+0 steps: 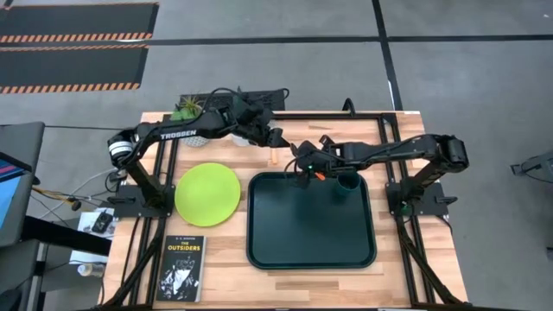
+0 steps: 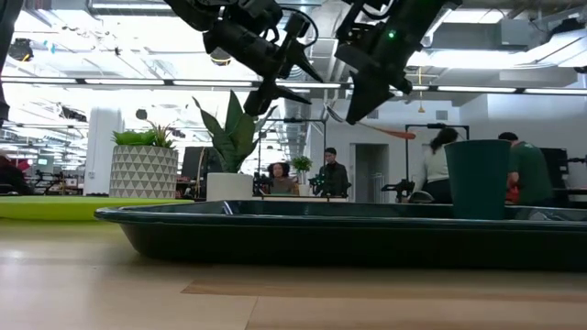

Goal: Pick and place plate/cup/fork/spoon on tray
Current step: Put the orange white spoon on the left side of the black tray, then put the yellow fork to the left of the orange white spoon on the black tray

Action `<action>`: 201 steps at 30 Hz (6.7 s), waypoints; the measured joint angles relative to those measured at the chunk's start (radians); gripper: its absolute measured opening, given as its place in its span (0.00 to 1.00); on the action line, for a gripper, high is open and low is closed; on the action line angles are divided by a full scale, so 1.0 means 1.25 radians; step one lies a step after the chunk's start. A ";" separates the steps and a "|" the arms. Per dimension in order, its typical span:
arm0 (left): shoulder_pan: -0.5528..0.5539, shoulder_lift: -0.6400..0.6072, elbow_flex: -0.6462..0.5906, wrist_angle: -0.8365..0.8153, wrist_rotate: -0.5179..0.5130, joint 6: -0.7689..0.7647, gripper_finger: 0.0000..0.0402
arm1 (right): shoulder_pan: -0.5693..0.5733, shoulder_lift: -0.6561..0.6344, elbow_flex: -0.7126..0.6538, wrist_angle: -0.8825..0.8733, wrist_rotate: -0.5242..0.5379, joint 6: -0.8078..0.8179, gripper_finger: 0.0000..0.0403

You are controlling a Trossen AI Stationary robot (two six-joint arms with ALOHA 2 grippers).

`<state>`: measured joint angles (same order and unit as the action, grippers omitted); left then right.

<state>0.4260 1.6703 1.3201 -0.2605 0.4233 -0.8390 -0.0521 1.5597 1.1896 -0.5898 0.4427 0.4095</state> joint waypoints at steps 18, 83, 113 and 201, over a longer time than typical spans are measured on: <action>-0.027 0.049 -0.001 0.062 -0.014 -0.036 0.45 | 0.000 0.000 0.000 0.001 -0.022 -0.001 0.03; -0.054 0.093 0.000 -0.083 0.097 0.364 0.00 | 0.099 -0.241 0.000 -0.199 -0.100 0.108 0.52; -0.227 0.200 0.000 -0.162 0.025 0.505 0.00 | 0.483 -0.316 0.000 -0.324 0.069 0.457 0.45; -0.095 0.217 0.293 -0.447 -0.320 0.363 0.29 | 0.506 -0.315 0.000 -0.382 0.103 0.500 0.44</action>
<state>0.3067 1.9411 1.6867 -0.8195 0.0232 -0.3847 0.5800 1.1664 1.1895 -1.0668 0.5718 1.0347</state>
